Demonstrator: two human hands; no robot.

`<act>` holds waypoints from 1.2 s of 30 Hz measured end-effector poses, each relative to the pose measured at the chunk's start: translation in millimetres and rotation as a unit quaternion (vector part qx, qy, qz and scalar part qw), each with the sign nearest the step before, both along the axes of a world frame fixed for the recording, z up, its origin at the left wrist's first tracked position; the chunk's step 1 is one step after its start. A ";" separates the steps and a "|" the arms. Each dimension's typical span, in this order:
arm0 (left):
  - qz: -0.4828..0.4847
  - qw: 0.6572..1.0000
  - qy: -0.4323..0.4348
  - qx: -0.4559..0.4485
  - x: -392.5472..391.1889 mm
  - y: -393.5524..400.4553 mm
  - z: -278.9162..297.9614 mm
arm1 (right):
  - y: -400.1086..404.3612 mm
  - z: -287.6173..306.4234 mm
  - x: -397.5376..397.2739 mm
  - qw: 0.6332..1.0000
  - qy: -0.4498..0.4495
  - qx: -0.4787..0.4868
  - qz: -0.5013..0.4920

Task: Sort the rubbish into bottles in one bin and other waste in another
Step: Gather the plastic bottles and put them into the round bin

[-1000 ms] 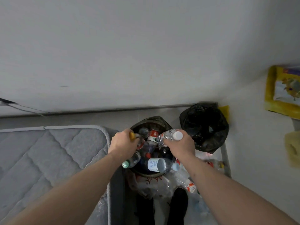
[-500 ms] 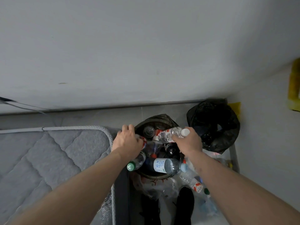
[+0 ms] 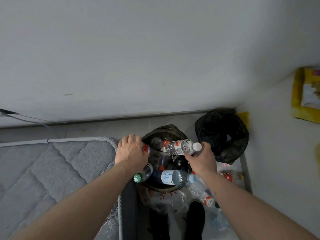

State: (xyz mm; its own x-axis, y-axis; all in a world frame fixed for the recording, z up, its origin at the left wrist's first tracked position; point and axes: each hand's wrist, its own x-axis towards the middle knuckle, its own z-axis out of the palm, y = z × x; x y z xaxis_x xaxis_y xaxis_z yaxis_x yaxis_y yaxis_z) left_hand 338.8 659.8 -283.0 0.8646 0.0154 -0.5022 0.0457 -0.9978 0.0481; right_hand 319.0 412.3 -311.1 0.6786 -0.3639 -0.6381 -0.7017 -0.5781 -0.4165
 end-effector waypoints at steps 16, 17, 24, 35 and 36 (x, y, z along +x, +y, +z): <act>-0.059 0.995 0.019 -0.073 -72.7 -62.4 84.1 | -51.6 97.9 -125.5 0.994 0.061 -0.017 0.087; -0.070 0.994 0.023 -0.078 -82.0 -69.1 87.3 | -57.0 102.0 -137.9 0.993 0.068 -0.020 0.094; -0.061 0.994 0.025 -0.083 -142.2 -100.6 102.5 | -98.4 113.4 -211.1 0.991 0.079 -0.016 0.111; -0.003 0.997 0.054 -0.058 -239.7 -163.5 124.7 | -162.6 140.6 -293.6 0.982 0.106 -0.004 0.153; -0.009 0.997 0.056 -0.057 -249.3 -170.6 126.8 | -168.3 144.5 -300.9 0.980 0.111 -0.010 0.164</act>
State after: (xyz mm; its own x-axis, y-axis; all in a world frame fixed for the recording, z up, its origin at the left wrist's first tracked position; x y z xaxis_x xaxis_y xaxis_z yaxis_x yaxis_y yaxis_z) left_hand 89.4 489.2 -156.2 0.8025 -0.0633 -0.5933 0.0385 -0.9868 0.1574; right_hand 18.1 243.9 -166.6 0.6061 -0.1642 -0.7783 -0.5495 -0.7939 -0.2604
